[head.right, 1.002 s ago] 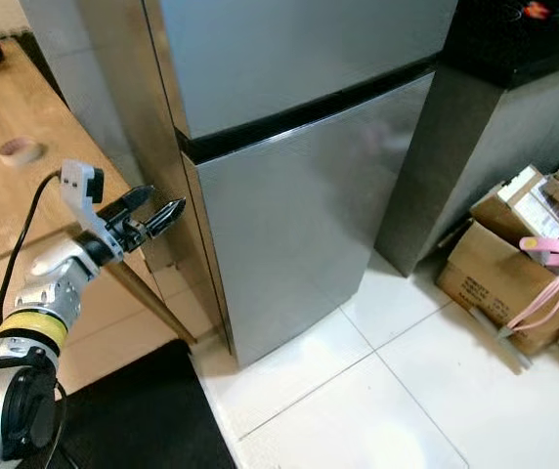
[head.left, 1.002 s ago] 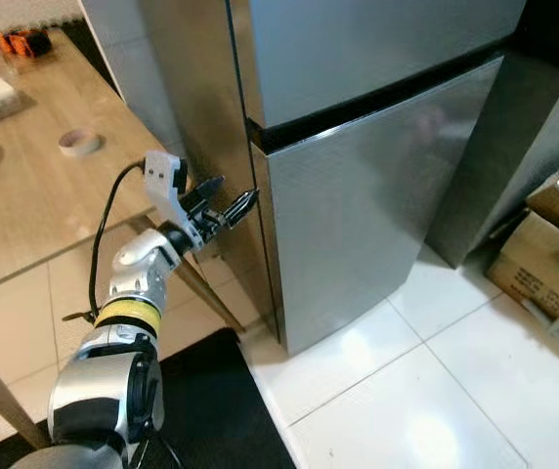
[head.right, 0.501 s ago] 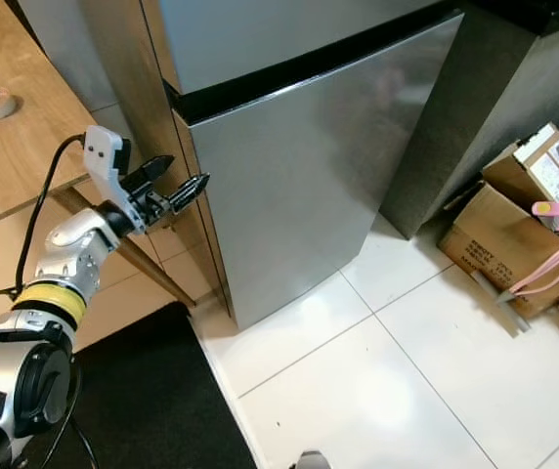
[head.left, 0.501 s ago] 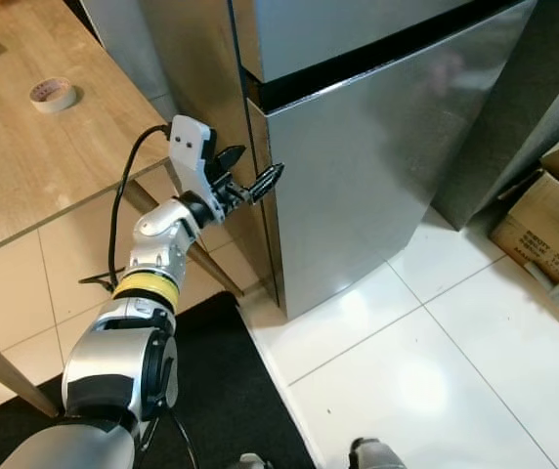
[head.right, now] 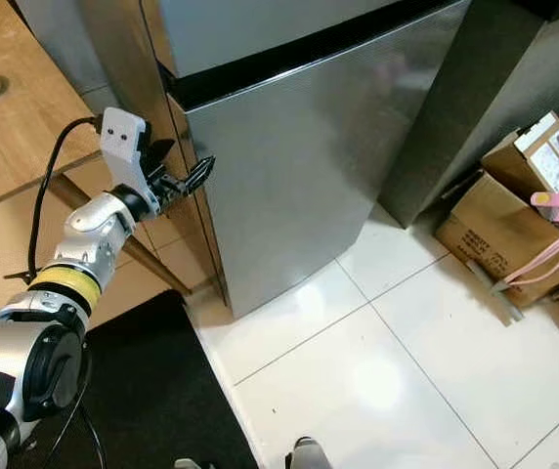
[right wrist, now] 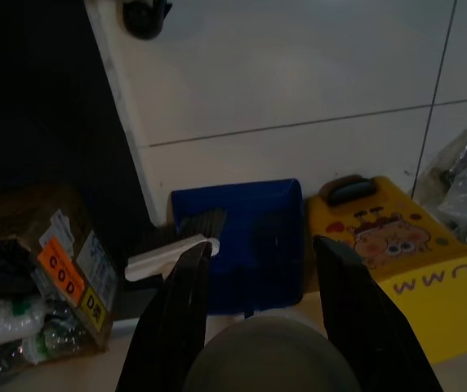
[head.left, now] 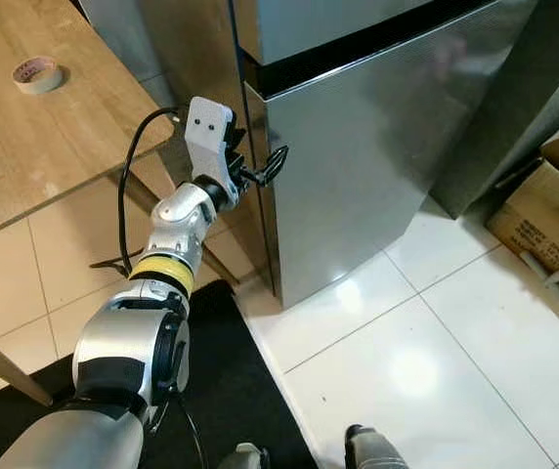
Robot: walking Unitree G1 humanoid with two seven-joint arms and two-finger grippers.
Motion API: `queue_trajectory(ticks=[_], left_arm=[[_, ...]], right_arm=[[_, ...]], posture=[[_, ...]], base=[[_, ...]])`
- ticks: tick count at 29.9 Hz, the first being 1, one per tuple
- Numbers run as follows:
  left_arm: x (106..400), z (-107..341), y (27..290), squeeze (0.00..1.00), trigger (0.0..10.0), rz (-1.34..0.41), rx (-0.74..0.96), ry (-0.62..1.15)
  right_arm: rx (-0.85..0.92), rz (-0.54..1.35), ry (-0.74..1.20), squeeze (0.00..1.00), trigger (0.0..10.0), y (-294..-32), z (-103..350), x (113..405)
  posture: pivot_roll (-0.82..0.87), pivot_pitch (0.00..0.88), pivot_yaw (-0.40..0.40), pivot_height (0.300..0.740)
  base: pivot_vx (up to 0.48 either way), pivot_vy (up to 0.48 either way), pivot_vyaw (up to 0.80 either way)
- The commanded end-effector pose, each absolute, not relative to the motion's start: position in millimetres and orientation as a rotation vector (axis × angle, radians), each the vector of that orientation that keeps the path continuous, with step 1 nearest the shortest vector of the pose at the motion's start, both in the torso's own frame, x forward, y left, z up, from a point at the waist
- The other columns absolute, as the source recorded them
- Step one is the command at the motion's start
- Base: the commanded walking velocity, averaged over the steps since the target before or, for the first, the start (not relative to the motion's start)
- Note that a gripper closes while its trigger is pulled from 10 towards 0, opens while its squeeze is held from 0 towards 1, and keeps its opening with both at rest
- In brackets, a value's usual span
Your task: Restocking fridge
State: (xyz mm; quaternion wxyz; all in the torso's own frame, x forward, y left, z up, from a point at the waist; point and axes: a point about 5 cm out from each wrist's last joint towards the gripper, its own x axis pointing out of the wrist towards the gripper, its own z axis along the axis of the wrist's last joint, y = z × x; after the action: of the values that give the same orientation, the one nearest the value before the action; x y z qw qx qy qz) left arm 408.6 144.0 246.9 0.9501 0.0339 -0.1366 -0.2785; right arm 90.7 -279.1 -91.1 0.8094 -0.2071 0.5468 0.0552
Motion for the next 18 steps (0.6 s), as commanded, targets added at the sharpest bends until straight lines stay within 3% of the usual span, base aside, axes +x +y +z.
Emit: queue_trajectory(ticks=[1,11,18], left_arm=[[408,242,138,0.0,10.0,-0.578,0.071,-0.268],[410,243,127,0.0,10.0,-0.574,0.065,-0.254],[413,261,118,0.0,10.0,-0.582,0.079,-0.283]], right_arm=[[-0.447,0.112,1.226,0.0,10.0,-285,-93,72],[-0.473,0.108,1.209,0.0,10.0,-294,-89,73],[-0.491,0.112,1.17,0.0,10.0,-292,-87,85]], posture=[[-0.23,0.355,0.015,0.74],[-0.24,0.372,0.035,0.74],[-0.26,0.389,0.005,0.74]], base=[[0.0,0.0,0.0],[0.0,0.0,0.0],[0.0,0.0,0.0]])
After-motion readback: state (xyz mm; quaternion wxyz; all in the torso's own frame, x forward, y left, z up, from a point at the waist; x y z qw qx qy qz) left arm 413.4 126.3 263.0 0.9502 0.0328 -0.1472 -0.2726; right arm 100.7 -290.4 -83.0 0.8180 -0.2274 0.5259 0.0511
